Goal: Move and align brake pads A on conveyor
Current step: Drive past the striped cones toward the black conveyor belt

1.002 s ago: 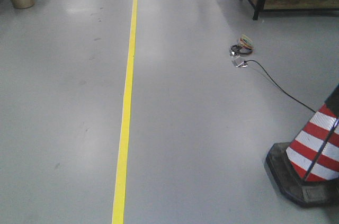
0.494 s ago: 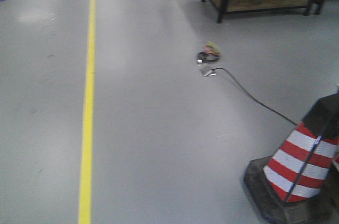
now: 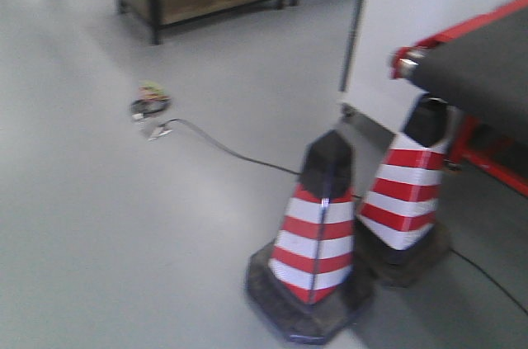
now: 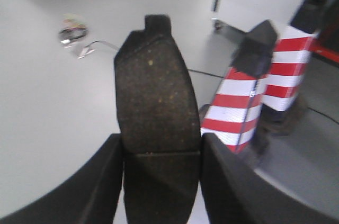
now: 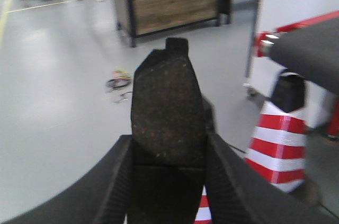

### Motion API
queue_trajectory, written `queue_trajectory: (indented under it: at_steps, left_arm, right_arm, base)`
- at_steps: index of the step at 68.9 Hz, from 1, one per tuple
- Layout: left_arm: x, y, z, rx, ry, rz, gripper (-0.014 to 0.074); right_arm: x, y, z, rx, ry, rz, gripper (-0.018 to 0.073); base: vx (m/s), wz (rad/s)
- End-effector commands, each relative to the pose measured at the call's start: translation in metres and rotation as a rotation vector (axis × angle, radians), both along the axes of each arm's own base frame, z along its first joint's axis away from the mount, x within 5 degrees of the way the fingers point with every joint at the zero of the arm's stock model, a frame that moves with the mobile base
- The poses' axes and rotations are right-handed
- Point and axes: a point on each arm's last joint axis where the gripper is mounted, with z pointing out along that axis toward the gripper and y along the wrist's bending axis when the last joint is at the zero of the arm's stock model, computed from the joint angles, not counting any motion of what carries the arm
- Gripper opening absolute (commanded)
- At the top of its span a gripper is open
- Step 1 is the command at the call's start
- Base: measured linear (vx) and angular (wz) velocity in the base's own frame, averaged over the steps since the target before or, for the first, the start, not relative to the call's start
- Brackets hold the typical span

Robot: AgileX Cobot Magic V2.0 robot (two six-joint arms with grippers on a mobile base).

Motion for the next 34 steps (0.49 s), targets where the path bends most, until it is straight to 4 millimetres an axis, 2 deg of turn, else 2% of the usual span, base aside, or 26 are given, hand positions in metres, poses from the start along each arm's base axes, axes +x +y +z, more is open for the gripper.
queue_trajectory:
  at_steps: [1,16,34]
  left_arm:
    - [0.0038,-0.0008,0.0165,-0.034,-0.107,0.005,-0.0006]
    - [0.0038,-0.0008,0.0165,-0.034,-0.107,0.005,-0.0006]
    - [0.0040,-0.0008,0.0164,-0.034,-0.106,0.005,-0.0006]
  right_arm:
    - [0.0015,0.0001,0.0170,0.010,-0.112,-0.001,-0.0011]
    - [0.0015,0.0001,0.0169,0.010,-0.111,-0.001,-0.0011]
    - [0.0015,0.0001,0.0169,0.010,-0.111,-0.001,-0.0011]
  base:
    - [0.24,-0.96]
    - [0.23,-0.90]
    - [0.19,-0.76]
